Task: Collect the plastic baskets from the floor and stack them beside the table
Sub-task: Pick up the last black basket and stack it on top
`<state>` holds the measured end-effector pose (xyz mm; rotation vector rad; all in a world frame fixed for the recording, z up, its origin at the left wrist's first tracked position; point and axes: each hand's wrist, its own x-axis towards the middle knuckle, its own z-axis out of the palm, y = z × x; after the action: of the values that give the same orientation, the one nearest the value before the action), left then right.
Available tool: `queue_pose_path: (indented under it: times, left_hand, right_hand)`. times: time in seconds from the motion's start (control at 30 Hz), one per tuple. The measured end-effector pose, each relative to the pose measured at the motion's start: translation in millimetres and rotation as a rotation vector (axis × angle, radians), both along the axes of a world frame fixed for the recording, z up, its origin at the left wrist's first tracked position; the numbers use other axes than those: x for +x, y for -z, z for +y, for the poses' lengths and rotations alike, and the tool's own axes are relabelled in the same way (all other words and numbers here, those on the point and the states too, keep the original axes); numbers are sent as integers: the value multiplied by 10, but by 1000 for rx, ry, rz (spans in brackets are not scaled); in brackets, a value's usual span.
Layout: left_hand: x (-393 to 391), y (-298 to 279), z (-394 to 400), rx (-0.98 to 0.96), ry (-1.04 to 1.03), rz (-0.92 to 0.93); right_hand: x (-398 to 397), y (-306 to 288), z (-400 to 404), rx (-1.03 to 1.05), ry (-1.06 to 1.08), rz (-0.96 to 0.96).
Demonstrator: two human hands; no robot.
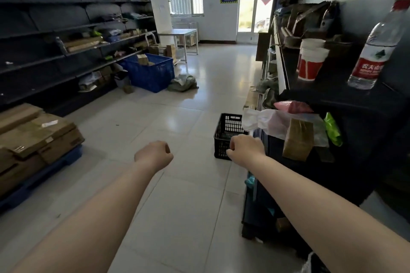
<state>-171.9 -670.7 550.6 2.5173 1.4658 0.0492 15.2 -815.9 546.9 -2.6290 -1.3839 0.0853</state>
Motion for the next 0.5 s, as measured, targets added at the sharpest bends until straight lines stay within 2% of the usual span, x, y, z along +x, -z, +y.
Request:
queue_pose_path:
  times: [0.33,0.5]
  left_hand:
    - [1144,-151,1555,29,-25,30]
    - [1643,-92,2330,16,-5,17]
  right_hand:
    - [1192,-160,1685,70,31,144]
    - [1633,-42,2417,89,91,216]
